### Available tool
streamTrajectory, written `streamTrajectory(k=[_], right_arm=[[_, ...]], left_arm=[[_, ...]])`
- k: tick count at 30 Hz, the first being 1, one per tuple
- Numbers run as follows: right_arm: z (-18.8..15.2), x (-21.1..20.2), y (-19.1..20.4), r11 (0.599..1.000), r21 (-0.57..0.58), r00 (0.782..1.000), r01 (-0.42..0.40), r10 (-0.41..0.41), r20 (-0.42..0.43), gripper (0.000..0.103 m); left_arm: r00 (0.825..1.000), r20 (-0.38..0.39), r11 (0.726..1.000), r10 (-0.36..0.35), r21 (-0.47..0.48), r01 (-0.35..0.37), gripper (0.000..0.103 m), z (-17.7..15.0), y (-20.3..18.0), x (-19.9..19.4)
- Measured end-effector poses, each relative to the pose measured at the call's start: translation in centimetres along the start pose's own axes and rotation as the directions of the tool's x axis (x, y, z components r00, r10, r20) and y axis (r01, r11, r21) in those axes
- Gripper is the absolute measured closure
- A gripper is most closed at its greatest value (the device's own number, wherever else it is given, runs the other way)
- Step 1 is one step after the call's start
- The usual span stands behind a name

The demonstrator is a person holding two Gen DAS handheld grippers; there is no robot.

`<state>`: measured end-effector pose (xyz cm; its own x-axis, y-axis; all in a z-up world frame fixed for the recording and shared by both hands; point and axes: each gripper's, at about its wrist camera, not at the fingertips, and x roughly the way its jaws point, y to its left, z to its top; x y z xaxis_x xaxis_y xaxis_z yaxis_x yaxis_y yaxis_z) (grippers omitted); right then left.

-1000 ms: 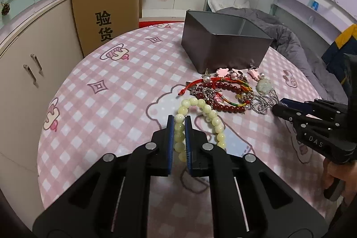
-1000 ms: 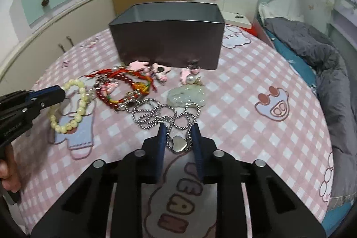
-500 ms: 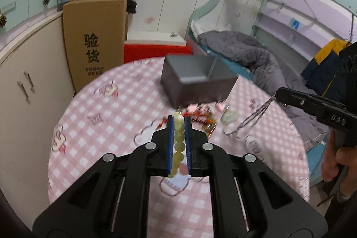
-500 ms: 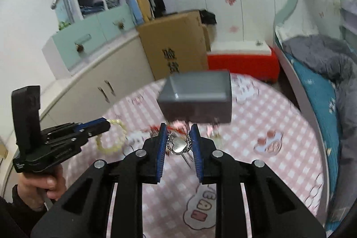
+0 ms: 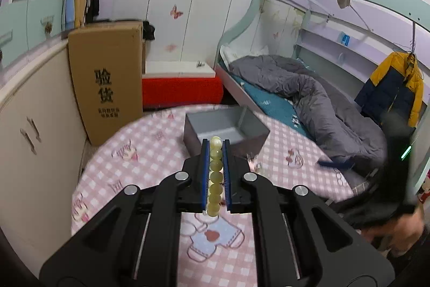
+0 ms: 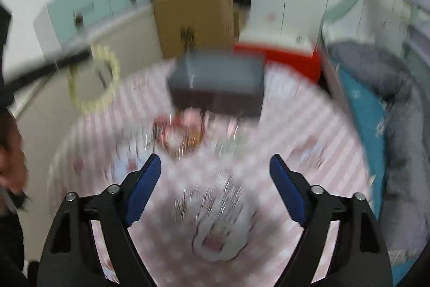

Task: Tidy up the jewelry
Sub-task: 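Carry the cream bracelet and silver chain into the grey box with both tools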

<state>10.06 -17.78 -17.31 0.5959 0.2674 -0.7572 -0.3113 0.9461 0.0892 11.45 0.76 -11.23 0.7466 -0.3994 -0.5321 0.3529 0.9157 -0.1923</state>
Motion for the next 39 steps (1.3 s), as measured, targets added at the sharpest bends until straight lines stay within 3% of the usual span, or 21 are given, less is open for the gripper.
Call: streamTrajectory(k=[3, 6, 7, 8, 17, 22, 28, 31, 39], right_arm=[[-2.6, 3.0, 1.2, 0.998, 0.022, 0.995, -0.058, 0.059, -0.08, 0.056], [-3.7, 3.8, 2.3, 1.0, -0.012, 0.998, -0.022, 0.021, -0.058, 0.066], [-3.8, 3.8, 2.6, 1.0, -0.025, 0.998, -0.017, 0.016, -0.06, 0.08], [-3.8, 3.9, 2.7, 0.999, -0.016, 0.996, -0.045, 0.044, -0.079, 0.085], [-5.2, 2.8, 3.8, 0.998, -0.055, 0.998, 0.007, -0.01, -0.057, 0.087], [-3.9, 1.3, 2.7, 0.998, 0.012, 0.998, -0.065, 0.065, -0.008, 0.09], [1.0, -4.3, 1.7, 0.992, 0.006, 0.981, -0.126, 0.123, 0.151, 0.09], [4.4, -7.8, 1.2, 0.986, -0.018, 0.956, -0.166, 0.165, 0.243, 0.09], [12.2, -12.1, 1.5, 0.983, -0.112, 0.912, -0.145, 0.177, 0.371, 0.09]], left_arm=[[0.999, -0.032, 1.0, -0.001, -0.027, 0.0, 0.094, -1.4, 0.5, 0.5], [0.999, -0.051, 0.999, 0.001, -0.043, -0.003, 0.094, -2.3, 0.8, 0.9], [0.998, -0.058, 0.999, 0.001, -0.045, -0.004, 0.094, -2.6, 0.8, 1.0], [0.998, -0.063, 0.999, 0.001, -0.045, -0.004, 0.094, -2.8, 0.8, 1.0], [0.997, -0.07, 0.999, -0.01, -0.04, 0.008, 0.094, -3.5, 0.3, 1.0], [0.997, -0.071, 0.999, -0.02, -0.029, 0.018, 0.094, -3.4, -0.2, 0.8], [0.999, -0.021, 0.999, -0.038, -0.024, 0.038, 0.094, -1.1, -0.3, -0.2], [0.999, 0.015, 0.999, -0.05, -0.02, 0.05, 0.094, 0.7, -0.4, -0.8], [0.994, 0.075, 0.996, -0.083, -0.038, 0.086, 0.094, 6.5, 0.0, -0.6]])
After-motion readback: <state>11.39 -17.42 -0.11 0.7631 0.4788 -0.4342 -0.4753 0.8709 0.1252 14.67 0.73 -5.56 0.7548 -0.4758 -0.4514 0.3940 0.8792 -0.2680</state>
